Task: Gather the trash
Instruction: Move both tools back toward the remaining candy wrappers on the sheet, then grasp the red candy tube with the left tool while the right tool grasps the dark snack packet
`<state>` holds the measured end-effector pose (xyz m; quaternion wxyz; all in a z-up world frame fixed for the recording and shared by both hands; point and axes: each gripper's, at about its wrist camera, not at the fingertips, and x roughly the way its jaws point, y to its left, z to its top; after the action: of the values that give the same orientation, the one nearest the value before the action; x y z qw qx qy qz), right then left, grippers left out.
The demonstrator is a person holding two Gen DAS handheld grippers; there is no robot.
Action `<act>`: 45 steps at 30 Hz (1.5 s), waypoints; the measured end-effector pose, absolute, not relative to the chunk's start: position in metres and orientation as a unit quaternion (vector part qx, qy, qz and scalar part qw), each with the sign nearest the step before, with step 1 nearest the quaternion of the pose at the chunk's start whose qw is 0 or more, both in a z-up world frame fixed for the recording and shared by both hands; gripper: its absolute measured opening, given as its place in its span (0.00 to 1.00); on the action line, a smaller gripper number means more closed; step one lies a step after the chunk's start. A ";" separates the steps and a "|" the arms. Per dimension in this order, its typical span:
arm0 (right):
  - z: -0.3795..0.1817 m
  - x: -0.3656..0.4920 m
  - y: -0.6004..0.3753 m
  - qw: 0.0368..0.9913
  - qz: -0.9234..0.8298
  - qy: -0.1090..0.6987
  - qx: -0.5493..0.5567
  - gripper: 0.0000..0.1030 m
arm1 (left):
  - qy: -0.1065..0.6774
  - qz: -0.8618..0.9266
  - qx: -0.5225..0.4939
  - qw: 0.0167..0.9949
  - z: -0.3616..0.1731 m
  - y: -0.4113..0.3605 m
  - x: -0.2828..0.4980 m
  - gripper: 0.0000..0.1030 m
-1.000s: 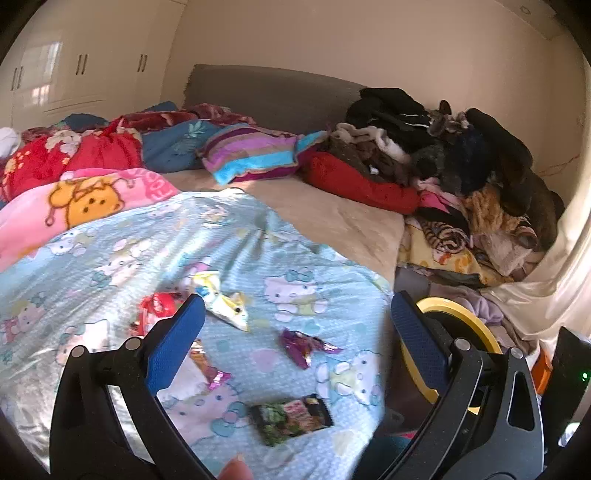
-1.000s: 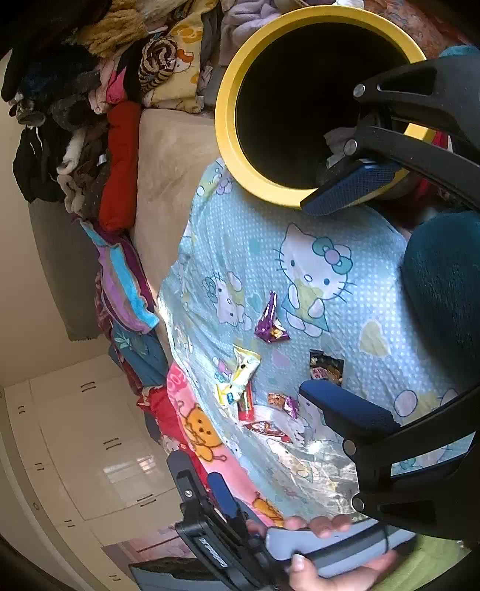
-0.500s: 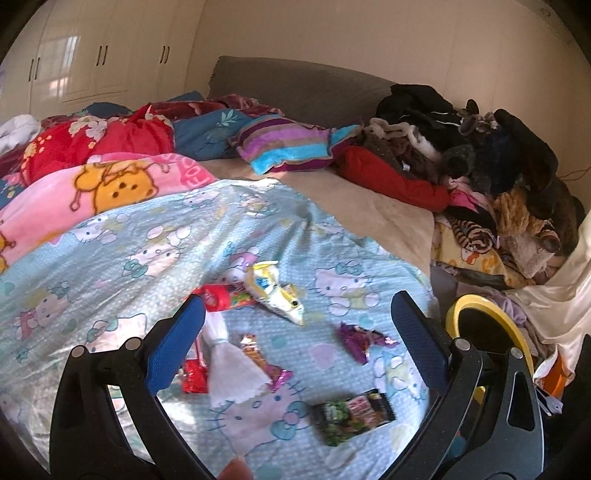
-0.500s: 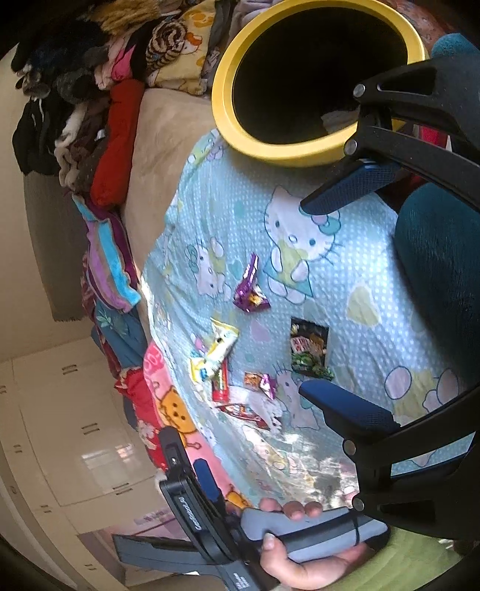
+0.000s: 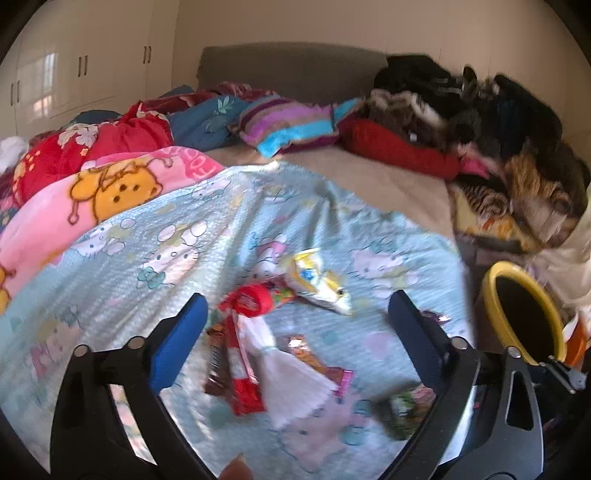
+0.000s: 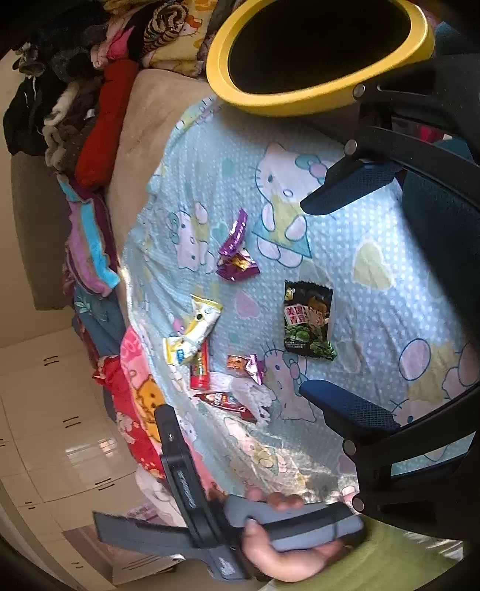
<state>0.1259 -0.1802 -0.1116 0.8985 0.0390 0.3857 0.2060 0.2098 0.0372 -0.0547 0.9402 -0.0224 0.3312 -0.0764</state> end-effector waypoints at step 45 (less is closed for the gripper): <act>-0.135 0.138 -0.162 0.875 0.246 0.411 0.064 0.09 | 0.449 -0.120 0.122 0.877 -0.121 0.011 0.281 0.27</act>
<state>0.1376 -0.1623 -0.1350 0.8753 0.0640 0.4112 0.2465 0.2811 0.0112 -0.1209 0.8769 0.1224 0.4489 -0.1202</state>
